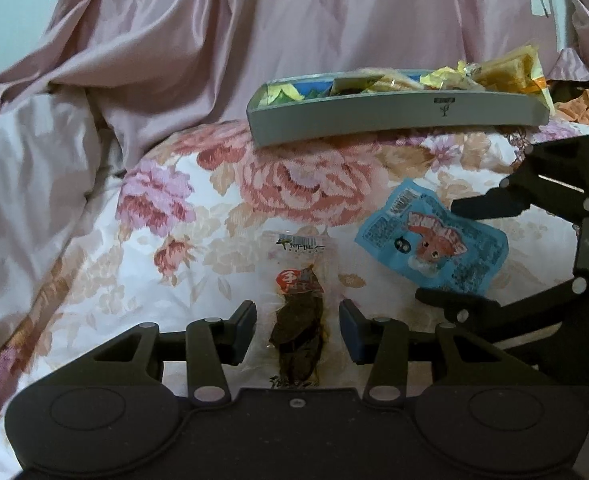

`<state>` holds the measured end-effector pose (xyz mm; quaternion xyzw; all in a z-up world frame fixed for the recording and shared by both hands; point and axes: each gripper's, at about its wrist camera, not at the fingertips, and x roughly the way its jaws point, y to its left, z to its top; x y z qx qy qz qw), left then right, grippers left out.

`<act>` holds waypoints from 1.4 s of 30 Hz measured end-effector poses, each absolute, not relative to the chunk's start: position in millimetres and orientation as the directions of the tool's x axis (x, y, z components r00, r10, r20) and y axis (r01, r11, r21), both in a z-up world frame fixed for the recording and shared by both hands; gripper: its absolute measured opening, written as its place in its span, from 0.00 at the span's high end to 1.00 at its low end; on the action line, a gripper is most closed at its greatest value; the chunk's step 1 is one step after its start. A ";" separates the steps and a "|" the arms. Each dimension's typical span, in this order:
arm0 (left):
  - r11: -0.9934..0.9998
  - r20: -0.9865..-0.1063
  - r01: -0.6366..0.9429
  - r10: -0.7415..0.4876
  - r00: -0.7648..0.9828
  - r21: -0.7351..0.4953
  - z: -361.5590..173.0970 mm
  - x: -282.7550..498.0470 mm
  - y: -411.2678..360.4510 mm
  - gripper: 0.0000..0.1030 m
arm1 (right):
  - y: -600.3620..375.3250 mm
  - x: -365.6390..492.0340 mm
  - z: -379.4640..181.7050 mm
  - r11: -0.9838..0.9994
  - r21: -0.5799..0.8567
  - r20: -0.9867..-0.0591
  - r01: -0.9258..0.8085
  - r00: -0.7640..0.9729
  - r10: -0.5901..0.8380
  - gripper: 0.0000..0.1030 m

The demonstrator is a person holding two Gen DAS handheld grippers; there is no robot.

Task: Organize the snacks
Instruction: 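Lift the jerky and blue packets and carry both over the tray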

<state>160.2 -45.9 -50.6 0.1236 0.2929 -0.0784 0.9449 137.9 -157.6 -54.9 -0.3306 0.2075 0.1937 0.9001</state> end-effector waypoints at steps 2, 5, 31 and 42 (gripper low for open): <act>0.957 -0.559 0.215 -0.071 0.826 0.196 -49.2 159.0 -47.8 0.54 | -158.3 136.0 -54.3 0.700 -0.539 -0.480 -0.468 0.854 0.201 0.41; 0.961 -0.538 0.199 -0.065 0.840 0.194 -45.9 158.6 -49.7 0.54 | -159.9 134.4 -51.8 0.695 -0.565 -0.447 -0.445 0.873 0.195 0.41; 0.968 -0.308 0.095 -0.020 0.951 0.231 75.2 188.7 -114.5 0.54 | -238.8 145.0 35.9 0.876 -0.444 -0.143 -0.190 0.980 0.140 0.41; 0.933 -0.235 0.119 -0.038 0.971 0.340 96.3 224.0 -160.2 0.54 | -262.7 183.3 46.8 0.916 -0.373 -0.085 -0.150 0.988 0.128 0.41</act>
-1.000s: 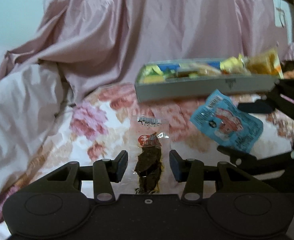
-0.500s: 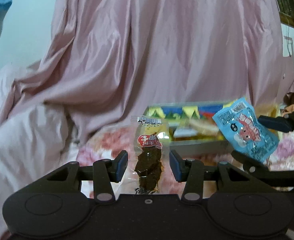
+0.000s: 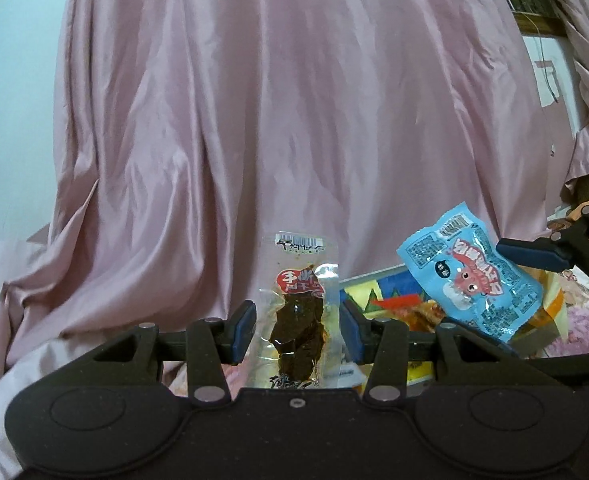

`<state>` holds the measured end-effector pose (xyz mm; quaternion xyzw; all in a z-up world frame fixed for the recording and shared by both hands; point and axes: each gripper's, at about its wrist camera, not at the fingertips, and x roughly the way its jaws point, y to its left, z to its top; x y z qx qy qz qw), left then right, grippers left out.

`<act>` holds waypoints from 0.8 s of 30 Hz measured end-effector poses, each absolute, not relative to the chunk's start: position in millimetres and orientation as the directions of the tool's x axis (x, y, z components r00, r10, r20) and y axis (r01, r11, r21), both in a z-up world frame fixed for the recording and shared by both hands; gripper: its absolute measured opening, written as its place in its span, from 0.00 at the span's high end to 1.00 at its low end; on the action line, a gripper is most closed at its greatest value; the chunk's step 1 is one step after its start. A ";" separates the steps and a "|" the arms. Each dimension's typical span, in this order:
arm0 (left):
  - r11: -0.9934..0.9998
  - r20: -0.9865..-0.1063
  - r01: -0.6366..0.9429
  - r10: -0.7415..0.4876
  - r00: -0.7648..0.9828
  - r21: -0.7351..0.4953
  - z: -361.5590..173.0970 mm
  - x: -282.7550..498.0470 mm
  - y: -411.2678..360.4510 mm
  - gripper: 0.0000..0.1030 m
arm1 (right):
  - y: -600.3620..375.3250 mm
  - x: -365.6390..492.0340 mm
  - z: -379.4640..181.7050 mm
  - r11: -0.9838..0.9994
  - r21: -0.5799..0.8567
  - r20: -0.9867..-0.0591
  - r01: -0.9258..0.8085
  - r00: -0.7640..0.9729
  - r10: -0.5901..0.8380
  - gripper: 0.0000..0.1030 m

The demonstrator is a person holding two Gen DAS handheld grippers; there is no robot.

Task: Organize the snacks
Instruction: 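Lift the jerky and blue packets and carry both over the tray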

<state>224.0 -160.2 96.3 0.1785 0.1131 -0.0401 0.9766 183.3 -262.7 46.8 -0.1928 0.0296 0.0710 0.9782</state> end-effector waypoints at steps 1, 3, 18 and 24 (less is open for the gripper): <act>0.931 -0.233 0.119 -0.038 0.972 0.344 97.5 228.0 -162.1 0.54 | -265.0 187.4 46.5 0.920 -0.363 -0.084 -0.147 0.989 0.125 0.41; 0.930 -0.230 0.116 -0.036 0.973 0.348 99.8 237.8 -166.3 0.54 | -268.0 198.2 44.6 0.923 -0.359 -0.077 -0.140 0.990 0.120 0.41; 0.958 -0.296 0.115 -0.033 0.955 0.264 92.5 324.8 -183.0 0.54 | -291.3 263.1 31.6 0.952 -0.295 -0.046 -0.076 0.997 0.065 0.40; 0.970 -0.348 0.129 -0.052 0.936 0.204 79.9 352.4 -186.9 0.54 | -297.2 268.3 24.3 0.964 -0.257 -0.073 -0.073 0.996 0.056 0.40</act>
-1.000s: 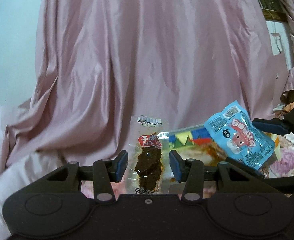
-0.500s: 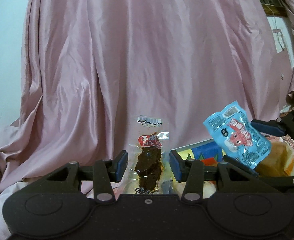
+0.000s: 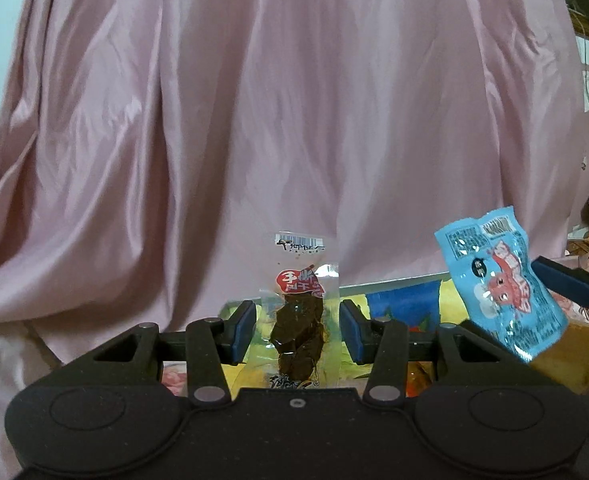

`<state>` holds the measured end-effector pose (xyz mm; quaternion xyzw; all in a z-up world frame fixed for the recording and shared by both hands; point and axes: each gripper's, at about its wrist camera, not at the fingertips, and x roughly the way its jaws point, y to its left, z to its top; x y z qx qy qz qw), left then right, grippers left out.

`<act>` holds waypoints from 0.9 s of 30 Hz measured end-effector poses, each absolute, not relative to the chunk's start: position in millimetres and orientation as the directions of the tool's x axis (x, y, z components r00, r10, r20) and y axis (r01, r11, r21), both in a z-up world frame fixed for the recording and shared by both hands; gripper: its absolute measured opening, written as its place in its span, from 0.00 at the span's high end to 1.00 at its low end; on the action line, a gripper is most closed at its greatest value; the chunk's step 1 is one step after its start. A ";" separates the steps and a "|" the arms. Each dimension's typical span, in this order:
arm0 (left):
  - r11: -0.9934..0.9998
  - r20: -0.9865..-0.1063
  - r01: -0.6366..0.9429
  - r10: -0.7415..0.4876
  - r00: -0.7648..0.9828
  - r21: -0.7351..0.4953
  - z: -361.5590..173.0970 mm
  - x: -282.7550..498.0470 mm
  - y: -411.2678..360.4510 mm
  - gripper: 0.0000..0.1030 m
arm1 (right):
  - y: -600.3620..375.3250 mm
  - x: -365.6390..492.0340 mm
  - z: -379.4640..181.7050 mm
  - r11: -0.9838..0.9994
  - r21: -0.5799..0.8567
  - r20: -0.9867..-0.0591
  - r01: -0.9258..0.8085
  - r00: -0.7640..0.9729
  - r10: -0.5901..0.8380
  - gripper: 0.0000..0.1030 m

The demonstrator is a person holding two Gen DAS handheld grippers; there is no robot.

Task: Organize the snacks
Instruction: 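Lift the jerky and blue packets and carry both over the tray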

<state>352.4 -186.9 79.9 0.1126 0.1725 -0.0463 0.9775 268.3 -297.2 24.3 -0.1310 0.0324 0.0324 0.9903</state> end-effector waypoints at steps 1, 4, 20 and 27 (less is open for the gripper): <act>0.971 -0.353 0.132 -0.054 0.934 0.199 78.1 355.5 -187.9 0.54 | -297.5 269.2 22.0 0.963 -0.260 -0.080 -0.075 0.995 0.056 0.40; 0.974 -0.369 0.130 -0.053 0.928 0.186 71.7 362.9 -188.6 0.54 | -297.6 273.1 17.5 0.965 -0.247 -0.106 -0.085 0.993 0.060 0.40; 0.986 -0.466 0.094 -0.018 0.885 0.140 39.6 387.1 -185.8 0.53 | -294.4 279.0 9.0 0.967 -0.225 -0.151 -0.120 0.985 0.087 0.40; 0.986 -0.480 0.090 -0.011 0.877 0.141 35.1 386.6 -186.9 0.53 | -296.4 281.3 10.6 0.966 -0.226 -0.157 -0.126 0.983 0.092 0.40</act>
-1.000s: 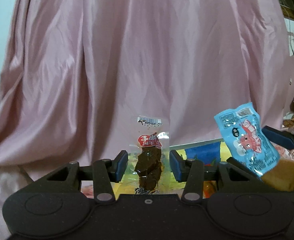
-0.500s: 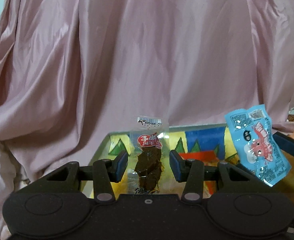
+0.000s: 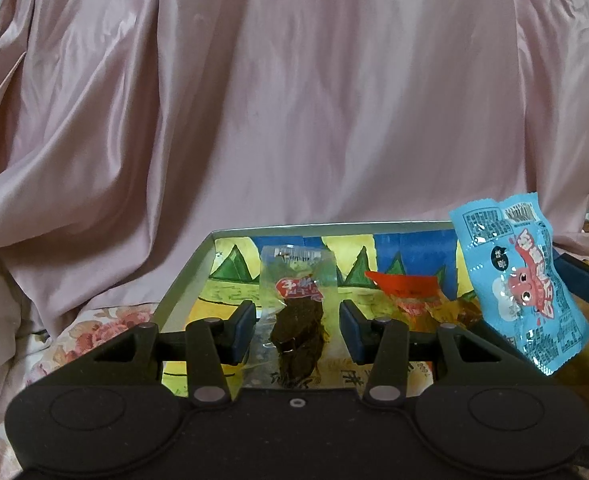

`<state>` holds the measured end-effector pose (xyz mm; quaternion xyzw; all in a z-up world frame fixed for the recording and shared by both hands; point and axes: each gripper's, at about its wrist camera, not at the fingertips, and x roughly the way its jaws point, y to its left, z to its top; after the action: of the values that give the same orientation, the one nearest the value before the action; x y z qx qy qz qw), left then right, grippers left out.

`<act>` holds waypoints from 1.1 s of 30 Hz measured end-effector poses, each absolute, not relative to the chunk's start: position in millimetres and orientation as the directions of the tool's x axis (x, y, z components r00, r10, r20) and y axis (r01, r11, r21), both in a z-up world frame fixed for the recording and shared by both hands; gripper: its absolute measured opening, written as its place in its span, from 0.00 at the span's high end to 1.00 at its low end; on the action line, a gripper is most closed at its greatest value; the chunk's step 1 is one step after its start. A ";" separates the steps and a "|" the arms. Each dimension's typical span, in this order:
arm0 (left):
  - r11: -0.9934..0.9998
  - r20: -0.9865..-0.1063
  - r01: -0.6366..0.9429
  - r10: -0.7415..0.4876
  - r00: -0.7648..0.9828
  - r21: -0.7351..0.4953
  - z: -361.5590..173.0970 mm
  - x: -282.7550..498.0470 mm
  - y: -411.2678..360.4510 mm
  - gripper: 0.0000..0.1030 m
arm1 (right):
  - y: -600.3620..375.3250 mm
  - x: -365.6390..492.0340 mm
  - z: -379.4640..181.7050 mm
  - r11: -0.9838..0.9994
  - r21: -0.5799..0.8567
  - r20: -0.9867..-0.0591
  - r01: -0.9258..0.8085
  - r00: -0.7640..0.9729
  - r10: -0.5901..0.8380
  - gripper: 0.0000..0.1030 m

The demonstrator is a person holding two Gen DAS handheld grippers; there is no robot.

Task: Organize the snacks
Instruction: 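Lift the jerky and blue packets and carry both over the tray, then open the left tool over the tray while the right tool releases the blue packet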

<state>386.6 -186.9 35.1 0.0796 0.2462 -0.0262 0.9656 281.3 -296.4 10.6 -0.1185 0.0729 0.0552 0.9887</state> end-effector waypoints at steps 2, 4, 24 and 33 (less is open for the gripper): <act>0.986 -0.485 0.092 -0.013 0.875 0.141 35.2 386.4 -187.5 0.53 | -296.6 282.3 11.1 0.965 -0.228 -0.159 -0.128 0.983 0.092 0.40; 0.985 -0.488 0.094 -0.013 0.872 0.142 35.1 386.0 -187.2 0.53 | -296.4 282.0 12.1 0.964 -0.230 -0.162 -0.130 0.982 0.094 0.39; 0.993 -0.518 0.073 -0.015 0.855 0.090 30.4 390.4 -182.2 0.52 | -291.3 285.8 12.9 0.956 -0.265 -0.176 -0.129 0.981 0.084 0.37; 0.999 -0.513 0.026 -0.004 0.858 0.037 31.9 387.3 -172.9 0.28 | -287.6 287.1 11.4 0.952 -0.280 -0.174 -0.126 0.982 0.079 0.29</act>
<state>387.3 -172.9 31.9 0.0212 0.2660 -0.0077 0.9637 287.1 -287.6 11.4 -0.1463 0.0807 0.0521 0.9846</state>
